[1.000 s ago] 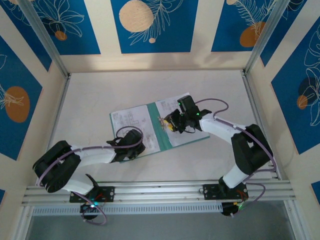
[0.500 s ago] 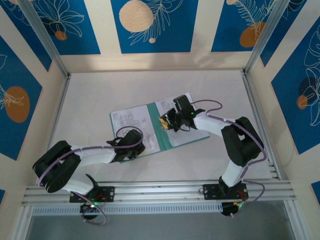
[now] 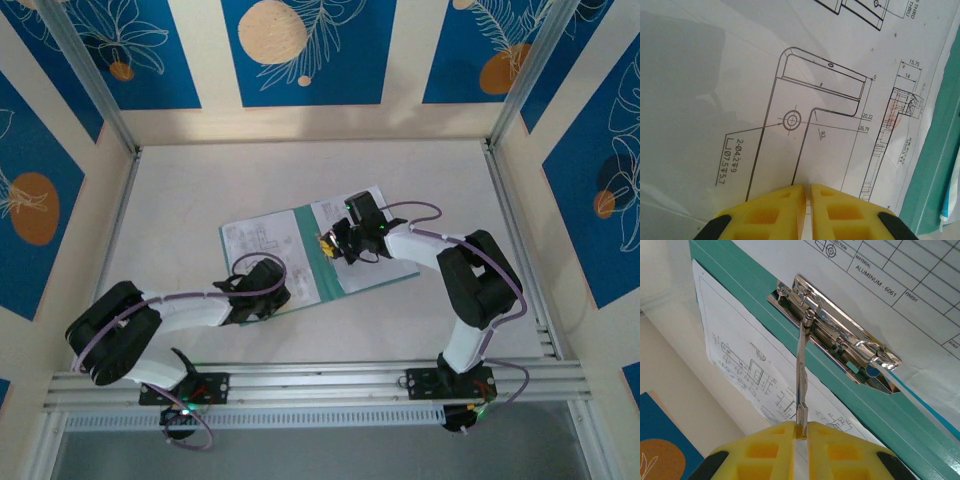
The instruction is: Put the files into the folder
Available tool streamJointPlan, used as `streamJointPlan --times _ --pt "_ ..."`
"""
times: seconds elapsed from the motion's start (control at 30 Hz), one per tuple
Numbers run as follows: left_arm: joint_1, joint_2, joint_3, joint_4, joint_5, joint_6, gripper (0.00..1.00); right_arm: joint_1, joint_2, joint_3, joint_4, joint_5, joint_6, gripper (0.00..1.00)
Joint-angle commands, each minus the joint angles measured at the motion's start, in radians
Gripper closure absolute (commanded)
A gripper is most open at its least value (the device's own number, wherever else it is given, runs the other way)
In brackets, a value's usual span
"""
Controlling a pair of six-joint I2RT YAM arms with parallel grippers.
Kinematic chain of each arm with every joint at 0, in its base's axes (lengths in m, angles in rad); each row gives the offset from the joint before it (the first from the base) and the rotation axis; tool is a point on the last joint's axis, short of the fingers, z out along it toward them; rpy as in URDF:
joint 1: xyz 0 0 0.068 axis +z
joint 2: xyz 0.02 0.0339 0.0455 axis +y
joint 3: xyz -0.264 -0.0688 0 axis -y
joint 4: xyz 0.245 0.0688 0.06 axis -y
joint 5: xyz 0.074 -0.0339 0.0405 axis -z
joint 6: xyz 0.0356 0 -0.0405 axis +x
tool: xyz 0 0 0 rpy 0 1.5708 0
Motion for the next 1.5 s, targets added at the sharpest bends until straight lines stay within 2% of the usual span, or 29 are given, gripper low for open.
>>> streamJointPlan --times 0.0,0.27,0.6,1.0,1.47 --pt "-0.011 0.036 -0.035 -0.114 0.010 -0.011 0.87 -0.001 0.003 0.017 -0.005 -0.012 0.010 0.85" --pt "-0.012 0.034 -0.034 -0.116 0.009 -0.014 0.87 -0.002 0.006 0.002 -0.002 -0.011 0.007 0.89" --pt "-0.011 0.023 -0.043 -0.122 -0.003 -0.042 0.88 -0.008 -0.005 -0.089 0.014 -0.027 -0.018 1.00" --pt "-0.011 -0.001 -0.054 -0.136 -0.021 -0.061 0.89 -0.048 0.021 -0.253 0.118 -0.047 -0.040 1.00" --pt "-0.011 -0.007 -0.068 -0.138 -0.030 -0.080 0.89 -0.084 0.062 -0.280 0.100 -0.055 -0.076 1.00"
